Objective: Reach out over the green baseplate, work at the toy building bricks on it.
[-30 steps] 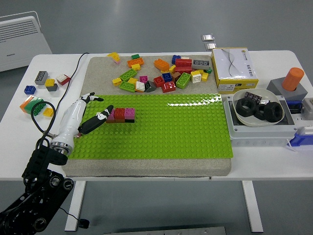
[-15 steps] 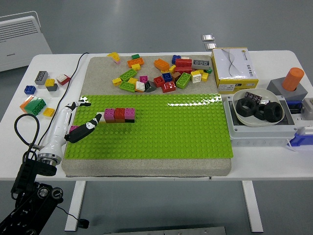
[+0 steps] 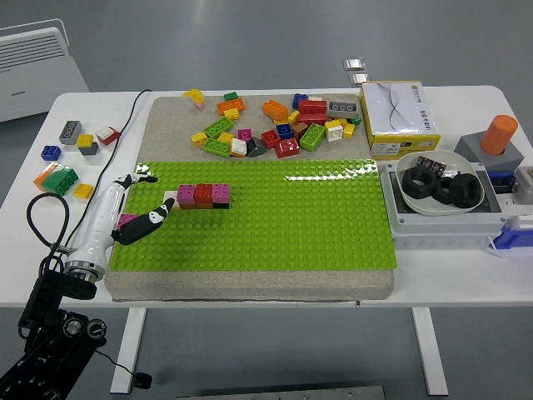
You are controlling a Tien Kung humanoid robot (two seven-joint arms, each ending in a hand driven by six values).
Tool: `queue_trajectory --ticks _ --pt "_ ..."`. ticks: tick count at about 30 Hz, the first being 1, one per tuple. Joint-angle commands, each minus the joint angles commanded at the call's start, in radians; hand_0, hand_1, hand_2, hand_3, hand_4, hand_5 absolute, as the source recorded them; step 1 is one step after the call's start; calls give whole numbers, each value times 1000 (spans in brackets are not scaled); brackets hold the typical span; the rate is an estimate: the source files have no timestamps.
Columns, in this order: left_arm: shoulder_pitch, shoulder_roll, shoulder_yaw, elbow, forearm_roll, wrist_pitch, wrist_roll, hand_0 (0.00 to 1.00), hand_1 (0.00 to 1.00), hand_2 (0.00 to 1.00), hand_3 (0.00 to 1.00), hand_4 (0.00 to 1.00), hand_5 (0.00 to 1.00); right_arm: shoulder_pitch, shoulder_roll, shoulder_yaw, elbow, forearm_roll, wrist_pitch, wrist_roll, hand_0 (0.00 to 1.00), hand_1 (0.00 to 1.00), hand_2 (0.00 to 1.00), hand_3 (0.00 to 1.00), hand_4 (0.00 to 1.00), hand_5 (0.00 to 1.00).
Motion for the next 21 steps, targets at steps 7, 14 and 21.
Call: queue_trajectory --ticks 7,14,21 --pt "-1 8 1 6 3 -8 4 865 848 836 671 766 454 -1 5 31 0 -45 3 -4 520 660 754 832 890 998" --pt "-3 13 16 16 5 -14 11 865 849 838 669 766 449 -1 8 41 0 -69 6 -5 520 660 756 836 891 998" --pt "1 18 27 24 6 -17 13 864 851 840 669 764 441 -10 11 41 0 -77 6 -7 520 666 760 837 899 998"
